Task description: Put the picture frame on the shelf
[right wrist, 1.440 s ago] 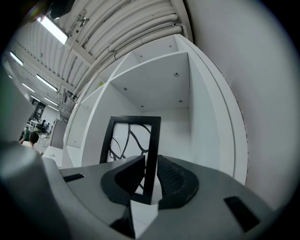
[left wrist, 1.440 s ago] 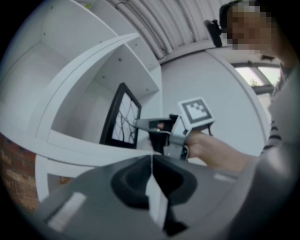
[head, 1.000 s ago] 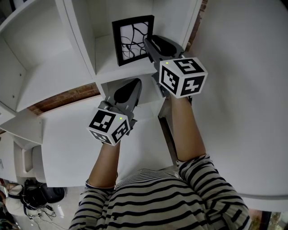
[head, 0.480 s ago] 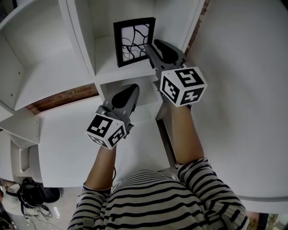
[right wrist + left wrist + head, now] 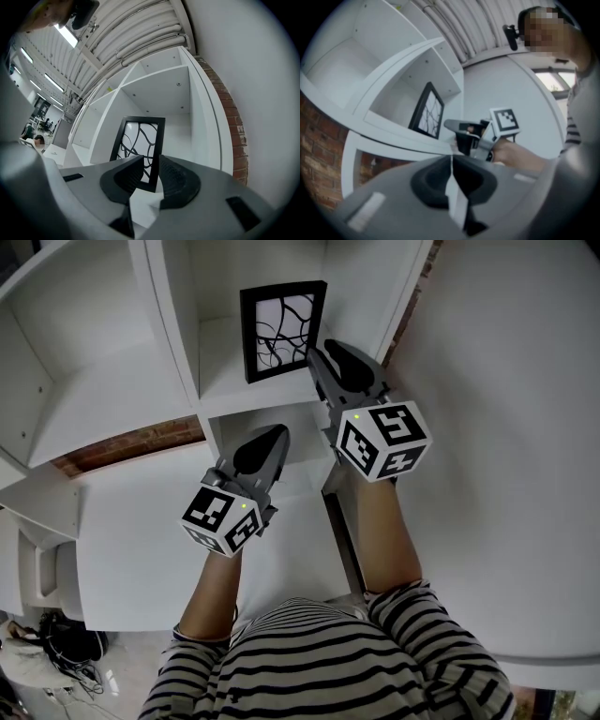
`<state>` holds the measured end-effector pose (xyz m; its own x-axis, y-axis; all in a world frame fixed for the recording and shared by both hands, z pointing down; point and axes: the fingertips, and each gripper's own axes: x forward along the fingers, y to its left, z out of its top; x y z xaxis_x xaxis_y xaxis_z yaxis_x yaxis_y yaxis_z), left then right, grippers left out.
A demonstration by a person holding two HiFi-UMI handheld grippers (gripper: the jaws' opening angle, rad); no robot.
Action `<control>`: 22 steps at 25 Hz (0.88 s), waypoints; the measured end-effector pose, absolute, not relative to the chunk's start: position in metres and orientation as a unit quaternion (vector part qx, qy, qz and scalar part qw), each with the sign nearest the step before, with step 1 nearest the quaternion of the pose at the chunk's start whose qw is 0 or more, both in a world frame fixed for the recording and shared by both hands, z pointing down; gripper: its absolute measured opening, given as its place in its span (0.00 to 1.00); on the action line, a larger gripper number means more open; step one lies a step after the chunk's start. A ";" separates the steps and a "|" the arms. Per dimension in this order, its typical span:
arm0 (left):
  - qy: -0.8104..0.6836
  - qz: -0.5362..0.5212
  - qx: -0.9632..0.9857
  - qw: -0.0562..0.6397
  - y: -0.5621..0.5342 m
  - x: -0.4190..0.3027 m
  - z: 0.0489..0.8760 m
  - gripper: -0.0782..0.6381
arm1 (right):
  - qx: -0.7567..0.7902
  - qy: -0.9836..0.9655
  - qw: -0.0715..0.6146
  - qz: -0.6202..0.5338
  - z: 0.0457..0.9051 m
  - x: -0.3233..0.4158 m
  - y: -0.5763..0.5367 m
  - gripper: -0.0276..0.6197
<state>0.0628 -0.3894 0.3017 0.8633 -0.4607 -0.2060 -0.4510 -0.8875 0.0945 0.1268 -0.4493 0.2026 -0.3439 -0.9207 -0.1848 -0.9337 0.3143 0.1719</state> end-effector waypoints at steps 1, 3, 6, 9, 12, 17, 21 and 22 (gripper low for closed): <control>-0.237 -0.112 0.965 0.023 -0.389 0.062 0.303 0.13 | -0.570 0.812 0.027 0.124 0.204 0.126 -0.447 0.16; -0.237 -0.112 0.965 0.025 -0.388 0.062 0.306 0.13 | -0.566 0.814 0.027 0.124 0.208 0.124 -0.441 0.16; -0.236 -0.109 0.965 0.026 -0.384 0.062 0.309 0.13 | -0.559 0.820 0.023 0.122 0.217 0.119 -0.431 0.16; -0.233 -0.108 0.966 0.029 -0.379 0.062 0.313 0.13 | -0.552 0.826 0.020 0.115 0.228 0.116 -0.421 0.16; -0.232 -0.106 0.967 0.031 -0.375 0.062 0.316 0.13 | -0.545 0.831 0.017 0.108 0.238 0.111 -0.411 0.16; -0.227 -0.103 0.968 0.030 -0.366 0.059 0.320 0.13 | -0.534 0.840 0.012 0.093 0.261 0.103 -0.395 0.16; -0.225 -0.098 0.969 0.034 -0.361 0.054 0.329 0.13 | -0.524 0.848 0.006 0.076 0.281 0.100 -0.386 0.16; -0.224 -0.097 0.969 0.035 -0.359 0.053 0.331 0.13 | -0.523 0.849 0.005 0.072 0.286 0.100 -0.384 0.16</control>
<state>0.0530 -0.3594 0.3307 0.8808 -0.4408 -0.1731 -0.4272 -0.8973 0.1112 0.1002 -0.3835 0.2862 -0.4524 -0.8879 -0.0830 -0.8893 0.4422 0.1170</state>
